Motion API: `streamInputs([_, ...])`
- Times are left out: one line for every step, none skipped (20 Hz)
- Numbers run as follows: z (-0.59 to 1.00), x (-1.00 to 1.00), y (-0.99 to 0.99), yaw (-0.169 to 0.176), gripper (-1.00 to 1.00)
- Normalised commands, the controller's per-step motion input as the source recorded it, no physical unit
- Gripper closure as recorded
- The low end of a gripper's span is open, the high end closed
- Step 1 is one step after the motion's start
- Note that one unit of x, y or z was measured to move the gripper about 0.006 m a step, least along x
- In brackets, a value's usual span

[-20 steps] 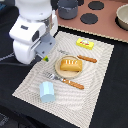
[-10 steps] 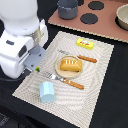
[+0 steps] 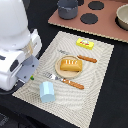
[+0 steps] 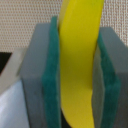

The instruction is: Interact with the objects in diverse but meaningful ways.

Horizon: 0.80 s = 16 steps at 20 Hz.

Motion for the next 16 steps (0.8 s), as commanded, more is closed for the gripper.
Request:
streamInputs([-0.28,-0.01,-0.36,0.045,1.0])
streamInputs([-0.28,-0.01,-0.36,0.044,1.0])
streamInputs([-0.26,0.0,-0.36,0.043,1.0])
streamInputs([-0.24,0.0,-0.34,0.04,1.0])
streamInputs([-0.21,0.0,-0.33,0.038,1.0])
streamInputs([-0.18,0.0,-0.31,0.036,1.0])
streamInputs([-0.12,0.0,-0.25,0.036,1.0])
streamInputs([-0.01,0.05,-0.17,0.04,1.0])
streamInputs([0.0,0.11,-0.16,0.025,1.0])
streamInputs([0.0,0.09,-0.15,0.026,1.0])
streamInputs([0.0,0.08,-0.16,0.027,1.0])
streamInputs([0.0,0.1,-0.14,0.027,1.0])
streamInputs([0.03,0.13,-0.12,0.024,1.0])
streamInputs([0.17,0.24,-0.02,0.024,-1.0])
streamInputs([0.38,0.32,0.0,0.026,-1.0])
streamInputs([0.35,0.38,0.0,0.034,-1.0])
